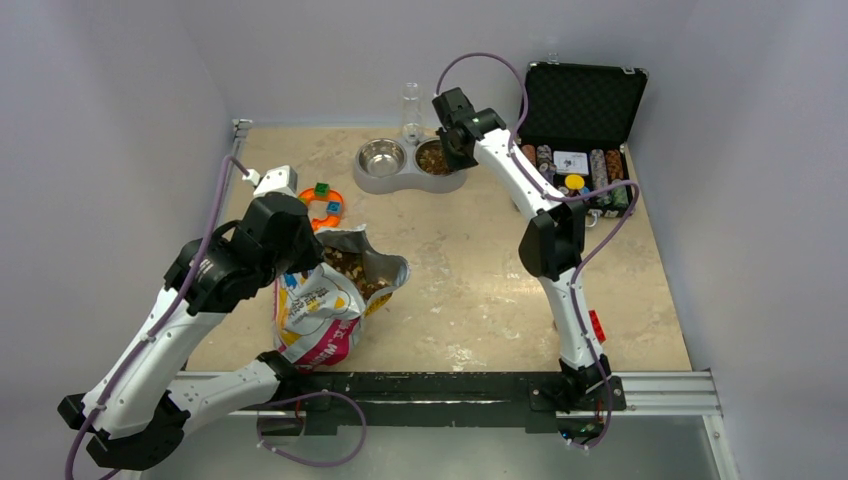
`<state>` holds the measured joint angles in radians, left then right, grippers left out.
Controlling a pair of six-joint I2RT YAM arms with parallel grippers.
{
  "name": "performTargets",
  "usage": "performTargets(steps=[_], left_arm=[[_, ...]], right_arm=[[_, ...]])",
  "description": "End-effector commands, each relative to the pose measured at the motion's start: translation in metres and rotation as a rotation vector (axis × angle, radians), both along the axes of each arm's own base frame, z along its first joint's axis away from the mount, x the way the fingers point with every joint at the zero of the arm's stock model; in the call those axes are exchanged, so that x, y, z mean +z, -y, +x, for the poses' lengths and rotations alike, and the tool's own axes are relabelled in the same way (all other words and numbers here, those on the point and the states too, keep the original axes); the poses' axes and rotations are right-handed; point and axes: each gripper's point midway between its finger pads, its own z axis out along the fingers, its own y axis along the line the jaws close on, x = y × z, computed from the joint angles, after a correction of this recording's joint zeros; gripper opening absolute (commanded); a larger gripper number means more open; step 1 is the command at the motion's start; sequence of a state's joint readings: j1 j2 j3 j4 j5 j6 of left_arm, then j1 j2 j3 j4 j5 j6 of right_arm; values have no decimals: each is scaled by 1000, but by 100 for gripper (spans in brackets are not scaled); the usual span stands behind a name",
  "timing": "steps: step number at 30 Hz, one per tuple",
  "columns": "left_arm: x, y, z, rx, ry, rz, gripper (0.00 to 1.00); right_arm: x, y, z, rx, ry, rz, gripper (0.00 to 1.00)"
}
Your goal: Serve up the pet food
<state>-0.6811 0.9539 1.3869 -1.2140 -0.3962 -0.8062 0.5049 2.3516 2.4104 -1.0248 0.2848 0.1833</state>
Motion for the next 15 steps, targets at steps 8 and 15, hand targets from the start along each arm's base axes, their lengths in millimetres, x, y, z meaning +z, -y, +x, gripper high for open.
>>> performTargets(steps=[8,15], left_arm=[[9,-10,-7,-10,15,20,0],[8,-11,-8,-9,18,16,0]], right_arm=[[63,3,8,-10,163,4,0],[71,1,3,-2,183,-20,0]])
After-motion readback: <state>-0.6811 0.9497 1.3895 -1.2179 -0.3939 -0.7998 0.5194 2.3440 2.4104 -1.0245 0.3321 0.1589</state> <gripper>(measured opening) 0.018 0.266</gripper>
